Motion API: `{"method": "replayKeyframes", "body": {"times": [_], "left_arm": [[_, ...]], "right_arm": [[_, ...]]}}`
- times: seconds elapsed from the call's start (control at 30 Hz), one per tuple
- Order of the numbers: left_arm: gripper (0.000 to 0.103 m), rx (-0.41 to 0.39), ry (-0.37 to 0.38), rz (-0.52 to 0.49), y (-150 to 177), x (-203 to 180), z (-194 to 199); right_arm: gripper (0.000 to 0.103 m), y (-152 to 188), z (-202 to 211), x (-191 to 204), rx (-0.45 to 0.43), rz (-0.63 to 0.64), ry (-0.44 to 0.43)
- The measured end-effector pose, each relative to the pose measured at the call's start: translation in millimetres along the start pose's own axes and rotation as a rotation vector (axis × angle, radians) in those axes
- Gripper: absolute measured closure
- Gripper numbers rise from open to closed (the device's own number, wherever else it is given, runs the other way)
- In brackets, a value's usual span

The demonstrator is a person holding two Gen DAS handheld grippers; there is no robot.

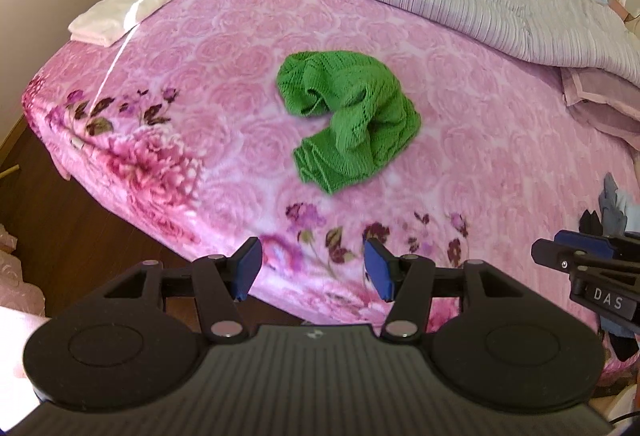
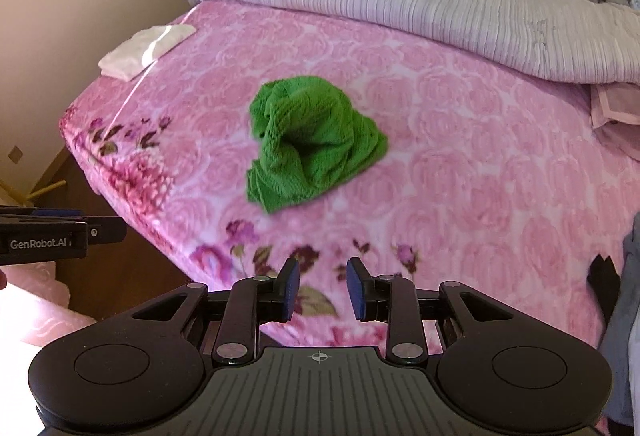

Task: Fold clothes
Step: 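Move both grippers toward the crumpled green vest on the bed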

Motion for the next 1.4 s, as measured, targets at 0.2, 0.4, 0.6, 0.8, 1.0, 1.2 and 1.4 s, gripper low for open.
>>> {"method": "replayKeyframes", "body": {"times": [0.2, 0.4, 0.6, 0.8, 1.0, 1.2, 1.4], "left_arm": [[0.052, -0.012, -0.011, -0.003, 6.6, 1.6, 11.7], [0.052, -0.028, -0.023, 0.008, 6.6, 4.8, 20.2], [0.052, -0.04, -0.021, 0.005, 3.1, 3.4, 22.3], [0.052, -0.051, -0.004, -0.02, -0.8, -4.9, 22.6], [0.052, -0.06, 0.004, -0.032, -4.2, -9.4, 21.3], [0.052, -0.066, 0.001, -0.021, -9.1, -2.2, 16.1], [0.052, -0.072, 0.01, -0.012, -19.4, 8.5, 5.2]], "right_arm": [[0.073, 9.9, 8.7, 3.4, 0.002, -0.006, -0.007], [0.073, 8.4, 11.8, 7.4, -0.006, 0.001, -0.013], [0.072, 4.8, 14.1, 6.3, -0.015, -0.004, -0.006], [0.072, 1.7, 17.4, 0.4, -0.02, -0.035, 0.006], [0.072, -2.1, 20.0, -3.7, -0.033, -0.054, 0.012], [0.072, -8.3, 15.8, -4.1, -0.038, -0.063, 0.017], [0.072, -19.5, 8.0, -5.9, -0.054, -0.065, 0.036]]}}
Point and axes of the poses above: each gripper's, at about its wrist camera, not at the fingertips, and z roughly against the way its jaws point, x to its left, y to its underside, the point moved 4 cm from there along -z, roughly the way its jaws point, and after that the axes turned 14 degrees about -x, right-handed, at the moved point
